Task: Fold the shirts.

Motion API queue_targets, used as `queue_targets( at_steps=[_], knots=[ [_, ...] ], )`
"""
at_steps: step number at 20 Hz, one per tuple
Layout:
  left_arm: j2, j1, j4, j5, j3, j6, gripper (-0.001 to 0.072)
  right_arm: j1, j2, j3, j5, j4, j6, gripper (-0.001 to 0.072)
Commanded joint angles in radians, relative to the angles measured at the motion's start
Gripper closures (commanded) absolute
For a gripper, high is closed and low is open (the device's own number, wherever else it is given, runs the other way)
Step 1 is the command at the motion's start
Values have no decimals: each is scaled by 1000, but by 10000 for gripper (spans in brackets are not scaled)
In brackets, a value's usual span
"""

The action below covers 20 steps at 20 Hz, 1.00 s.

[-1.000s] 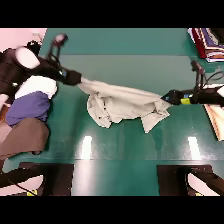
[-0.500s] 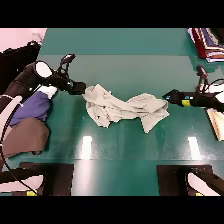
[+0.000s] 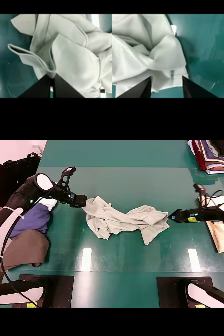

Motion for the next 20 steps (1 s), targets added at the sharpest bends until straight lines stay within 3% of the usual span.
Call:
queue_targets(
  at_steps=[1,7,9,11,13,17,20],
  knots=[
    [0,0,-1,-2,0,0,678,49,-97,2,-57,-18,-37,265],
    [0,0,-1,-1,0,0,678,85,-146,2,-204,-20,9,277],
    [0,0,-1,-1,0,0,678,86,-141,2,-218,-19,9,478],
    [0,0,-1,0,0,0,678,86,-138,2,-230,-18,9,522],
    [0,0,-1,-2,0,0,678,86,-137,2,-225,-18,9,695],
    [68,0,51,-13,24,-2,678,85,-24,10,-224,-21,9,697],
    [199,0,156,-44,155,-26,679,85,113,137,-179,-21,10,697]
  ],
)
